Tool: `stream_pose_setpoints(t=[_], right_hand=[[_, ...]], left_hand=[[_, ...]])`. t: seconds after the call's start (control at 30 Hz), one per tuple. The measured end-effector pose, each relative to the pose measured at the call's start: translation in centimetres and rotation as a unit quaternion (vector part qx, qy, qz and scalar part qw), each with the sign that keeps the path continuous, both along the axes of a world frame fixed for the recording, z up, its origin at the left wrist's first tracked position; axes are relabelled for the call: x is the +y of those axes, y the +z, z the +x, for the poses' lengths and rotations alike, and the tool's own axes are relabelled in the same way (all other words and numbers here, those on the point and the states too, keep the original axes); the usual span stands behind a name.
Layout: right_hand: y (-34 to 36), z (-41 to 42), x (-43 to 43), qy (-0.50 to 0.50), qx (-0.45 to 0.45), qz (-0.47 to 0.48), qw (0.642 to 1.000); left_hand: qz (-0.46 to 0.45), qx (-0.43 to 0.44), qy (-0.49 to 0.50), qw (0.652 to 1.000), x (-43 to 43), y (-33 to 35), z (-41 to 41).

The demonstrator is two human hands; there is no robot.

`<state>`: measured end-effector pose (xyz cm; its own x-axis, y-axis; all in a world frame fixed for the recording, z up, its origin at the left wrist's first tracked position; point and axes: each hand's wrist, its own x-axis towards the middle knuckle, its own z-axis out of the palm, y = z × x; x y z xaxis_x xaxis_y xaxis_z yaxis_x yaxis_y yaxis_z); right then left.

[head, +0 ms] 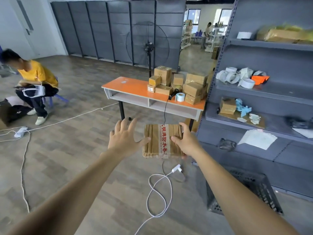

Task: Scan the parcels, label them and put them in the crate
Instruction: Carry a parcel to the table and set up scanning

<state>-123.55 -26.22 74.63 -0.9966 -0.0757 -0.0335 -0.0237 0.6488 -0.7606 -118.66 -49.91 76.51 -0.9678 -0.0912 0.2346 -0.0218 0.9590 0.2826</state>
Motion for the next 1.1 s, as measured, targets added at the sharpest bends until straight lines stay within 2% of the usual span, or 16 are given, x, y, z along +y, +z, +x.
stream_pose_setpoints(t=[0.4,0.57,0.87,1.1], right_hand=[[1.1,-23.8,-2.7,-0.001,-0.044,-0.035,0.998],[0.9,-32.1,-4.4,-0.026,-0.059,-0.041,0.997],[0.5,-50.3,-10.0,-0.087,-0.05,-0.016,0.995],[0.0,-61.0,-10.1,-0.14,-0.043,0.011,0.989]], left_hand=[[-0.012,-0.021,0.007,1.0,-3.0,1.0,-25.0],[-0.013,-0.022,-0.019,1.0,-4.5,0.2,-34.0],[0.002,-0.047,-0.069,0.996,-11.0,-0.7,-54.8],[0.008,-0.058,-0.11,0.992,-12.0,-0.8,-67.2]])
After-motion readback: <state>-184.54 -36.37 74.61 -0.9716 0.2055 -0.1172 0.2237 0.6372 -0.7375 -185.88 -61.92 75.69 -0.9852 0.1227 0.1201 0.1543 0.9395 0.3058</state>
